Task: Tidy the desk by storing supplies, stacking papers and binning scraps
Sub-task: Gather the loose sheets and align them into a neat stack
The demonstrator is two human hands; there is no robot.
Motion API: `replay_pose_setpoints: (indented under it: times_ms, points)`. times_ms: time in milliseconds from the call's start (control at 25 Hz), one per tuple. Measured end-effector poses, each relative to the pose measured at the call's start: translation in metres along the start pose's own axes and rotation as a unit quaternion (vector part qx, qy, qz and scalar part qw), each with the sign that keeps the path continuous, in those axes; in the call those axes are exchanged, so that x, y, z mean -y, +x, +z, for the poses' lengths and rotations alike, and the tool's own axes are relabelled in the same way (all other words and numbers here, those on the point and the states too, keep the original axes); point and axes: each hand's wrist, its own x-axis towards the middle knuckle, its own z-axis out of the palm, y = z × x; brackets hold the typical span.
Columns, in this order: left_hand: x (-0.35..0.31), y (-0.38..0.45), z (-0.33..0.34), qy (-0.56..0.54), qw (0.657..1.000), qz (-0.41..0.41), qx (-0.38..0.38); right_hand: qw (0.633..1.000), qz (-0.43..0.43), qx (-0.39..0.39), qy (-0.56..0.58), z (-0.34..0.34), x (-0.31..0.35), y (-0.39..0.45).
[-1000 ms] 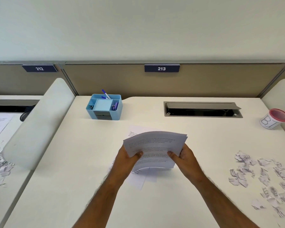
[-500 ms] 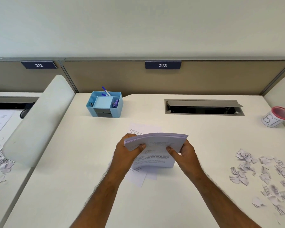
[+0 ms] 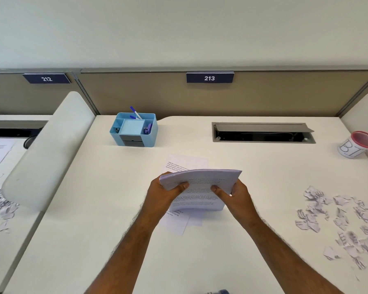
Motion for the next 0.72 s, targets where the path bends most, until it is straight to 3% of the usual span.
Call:
replay_pose_setpoints:
  times_ms: [400,720]
  points:
    - [0.014,0.001,0.003,-0.012,1.000,-0.012,0.012,0.999,-0.030,0.010,0.005,0.000,-0.006,-0.001]
    - [0.036,-0.002,0.008,0.007,0.998,-0.054,0.035,0.999,0.002,0.029,-0.013,0.003,-0.028,0.000]
